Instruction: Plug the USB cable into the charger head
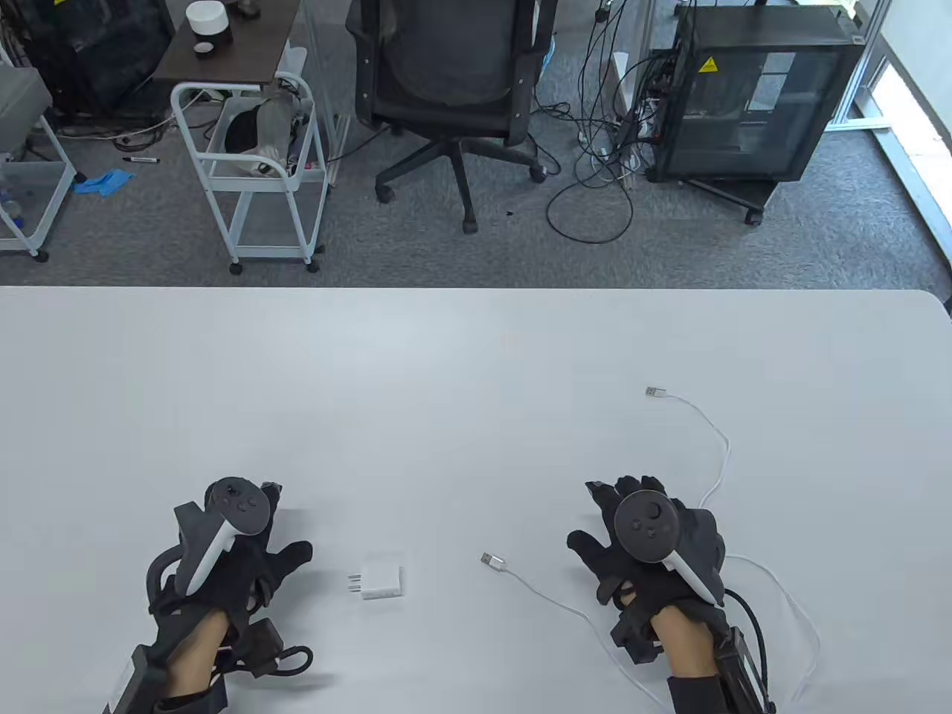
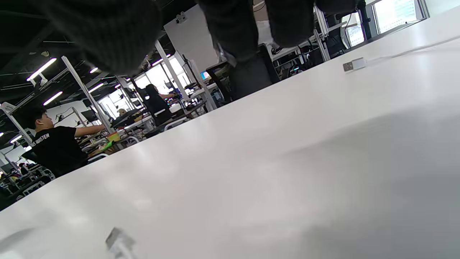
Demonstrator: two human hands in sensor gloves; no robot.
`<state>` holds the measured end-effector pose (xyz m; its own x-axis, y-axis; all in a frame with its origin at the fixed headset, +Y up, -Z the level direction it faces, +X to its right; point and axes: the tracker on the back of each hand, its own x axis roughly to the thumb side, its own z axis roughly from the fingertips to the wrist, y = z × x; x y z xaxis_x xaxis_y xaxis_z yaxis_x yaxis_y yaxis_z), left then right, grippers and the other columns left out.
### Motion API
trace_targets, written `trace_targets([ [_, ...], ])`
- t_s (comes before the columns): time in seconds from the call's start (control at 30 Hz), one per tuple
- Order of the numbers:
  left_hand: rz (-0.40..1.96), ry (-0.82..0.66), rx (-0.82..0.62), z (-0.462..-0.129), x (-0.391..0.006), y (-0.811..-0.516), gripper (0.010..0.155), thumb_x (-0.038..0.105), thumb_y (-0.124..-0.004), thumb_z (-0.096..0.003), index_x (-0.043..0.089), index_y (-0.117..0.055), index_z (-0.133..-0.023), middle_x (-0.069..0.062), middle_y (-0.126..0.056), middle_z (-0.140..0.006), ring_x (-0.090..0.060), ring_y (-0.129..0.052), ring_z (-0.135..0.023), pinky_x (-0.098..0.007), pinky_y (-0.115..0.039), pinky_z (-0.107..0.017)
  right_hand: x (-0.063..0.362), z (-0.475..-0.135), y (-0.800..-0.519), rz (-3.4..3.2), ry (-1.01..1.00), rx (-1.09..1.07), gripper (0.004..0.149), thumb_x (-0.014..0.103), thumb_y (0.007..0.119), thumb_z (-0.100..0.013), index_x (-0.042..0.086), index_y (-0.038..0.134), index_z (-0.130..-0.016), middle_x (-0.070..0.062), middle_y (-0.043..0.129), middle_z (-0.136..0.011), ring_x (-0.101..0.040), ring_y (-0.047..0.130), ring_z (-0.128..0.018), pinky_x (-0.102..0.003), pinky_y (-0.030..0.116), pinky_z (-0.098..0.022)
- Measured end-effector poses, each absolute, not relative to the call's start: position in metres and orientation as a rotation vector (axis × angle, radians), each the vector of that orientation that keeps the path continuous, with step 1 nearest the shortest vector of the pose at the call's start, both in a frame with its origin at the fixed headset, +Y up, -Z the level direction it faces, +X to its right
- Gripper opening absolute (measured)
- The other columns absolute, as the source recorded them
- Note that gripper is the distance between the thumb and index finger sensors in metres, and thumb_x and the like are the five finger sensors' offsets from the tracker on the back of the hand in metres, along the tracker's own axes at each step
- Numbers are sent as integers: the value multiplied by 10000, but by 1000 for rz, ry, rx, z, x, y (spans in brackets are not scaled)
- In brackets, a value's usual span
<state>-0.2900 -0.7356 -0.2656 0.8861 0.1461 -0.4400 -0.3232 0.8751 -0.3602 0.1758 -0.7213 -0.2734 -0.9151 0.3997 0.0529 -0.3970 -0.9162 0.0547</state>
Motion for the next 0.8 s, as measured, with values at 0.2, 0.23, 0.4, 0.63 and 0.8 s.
trace_targets([
  [0.2,251,418,-442,-266,-290,-736,999,698,-680,-55,566,-281,-962,256,-166,-1191,-46,-84,-1199,-404,-65,-938,176,-273,-721,2727,52,91,838,590,707,-316,134,571,-1006,-277,527,-1104,-549,406,-992,-699,328,-660],
  [0.23,253,416,-440,-266,-290,-736,998,698,-680,-55,566,-283,-962,255,-167,-1191,-46,-85,-1199,-403,-66,-938,176,-273,-721,2727,50,91,839,590,707,-316,134,570,-1006,-277,527,-1104,-549,406,-991,-698,328,-660],
  [0.4,262,406,-451,-267,-289,-737,999,699,-673,-52,562,-286,-962,251,-173,-1191,-50,-92,-1198,-406,-94,-935,176,-274,-722,2729,58,89,838,590,707,-316,133,572,-1005,-278,533,-1102,-548,408,-992,-699,329,-660],
  [0.63,234,374,-440,-265,-283,-735,999,701,-672,-53,549,-296,-967,240,-186,-1192,-64,-87,-1194,-415,-61,-925,176,-274,-724,2734,67,91,837,589,708,-316,132,573,-1005,-278,535,-1101,-550,415,-989,-699,333,-659],
  [0.8,208,259,-432,-262,-262,-738,996,708,-662,-57,520,-324,-974,207,-231,-1190,-101,-119,-1187,-439,-97,-910,173,-274,-726,2741,85,103,837,589,708,-316,132,575,-1004,-279,541,-1099,-550,420,-989,-698,335,-660],
])
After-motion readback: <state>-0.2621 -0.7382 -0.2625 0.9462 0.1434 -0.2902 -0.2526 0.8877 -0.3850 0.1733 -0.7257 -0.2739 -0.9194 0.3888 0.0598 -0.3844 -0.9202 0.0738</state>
